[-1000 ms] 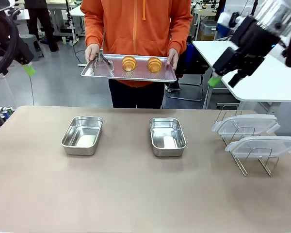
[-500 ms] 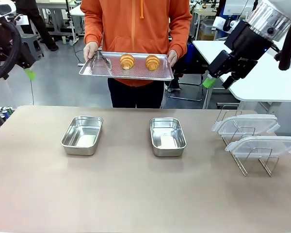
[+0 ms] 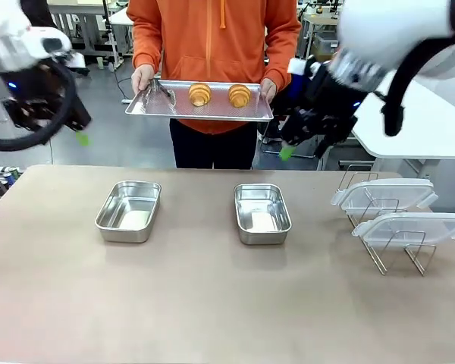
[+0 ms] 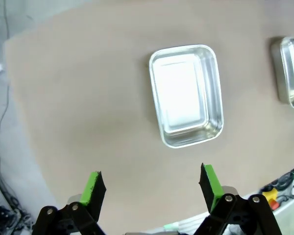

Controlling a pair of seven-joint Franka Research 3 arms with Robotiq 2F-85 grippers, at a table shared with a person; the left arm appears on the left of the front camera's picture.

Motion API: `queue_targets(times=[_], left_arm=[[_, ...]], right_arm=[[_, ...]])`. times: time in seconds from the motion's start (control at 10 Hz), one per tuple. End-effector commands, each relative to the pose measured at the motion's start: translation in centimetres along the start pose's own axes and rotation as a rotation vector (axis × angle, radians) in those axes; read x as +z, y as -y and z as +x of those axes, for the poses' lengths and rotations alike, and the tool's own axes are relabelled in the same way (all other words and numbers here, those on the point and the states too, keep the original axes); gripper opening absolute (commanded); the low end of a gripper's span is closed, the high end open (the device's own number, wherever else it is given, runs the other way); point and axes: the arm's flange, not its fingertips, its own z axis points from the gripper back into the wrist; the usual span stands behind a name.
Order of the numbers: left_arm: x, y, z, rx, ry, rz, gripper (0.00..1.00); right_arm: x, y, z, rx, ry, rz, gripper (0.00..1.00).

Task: Place the bread in airtight containers.
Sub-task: Lift both Airtight Container.

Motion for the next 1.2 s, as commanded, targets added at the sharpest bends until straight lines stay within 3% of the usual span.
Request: queue_targets(times=[0.0, 0.3, 0.7, 1.1], left_arm=[[-2.9, 1.3, -0.1, 0.009, -0.009, 0.064, 1.0], [-6.3, 1.7, -0.7, 0.008, 0.011, 0.085, 1.0], [-14.5, 1.1, 0.1, 0.149, 0.016, 0.072, 1.0], [-18.8, 1.0, -0.4, 0.234, 0.023, 0.084, 1.0]], right_arm=[[-3.1, -1.1, 1.2, -0.102, 0.021, -0.153, 1.0], [-6.3, -0.7, 0.3, -0.15, 0.074, -0.236, 1.0], [-13.2, 2.2, -0.4, -0.215, 0.079, -0.284, 1.0], [-17.5, 2.8, -1.4, -0.23, 0.122, -0.294, 1.0]])
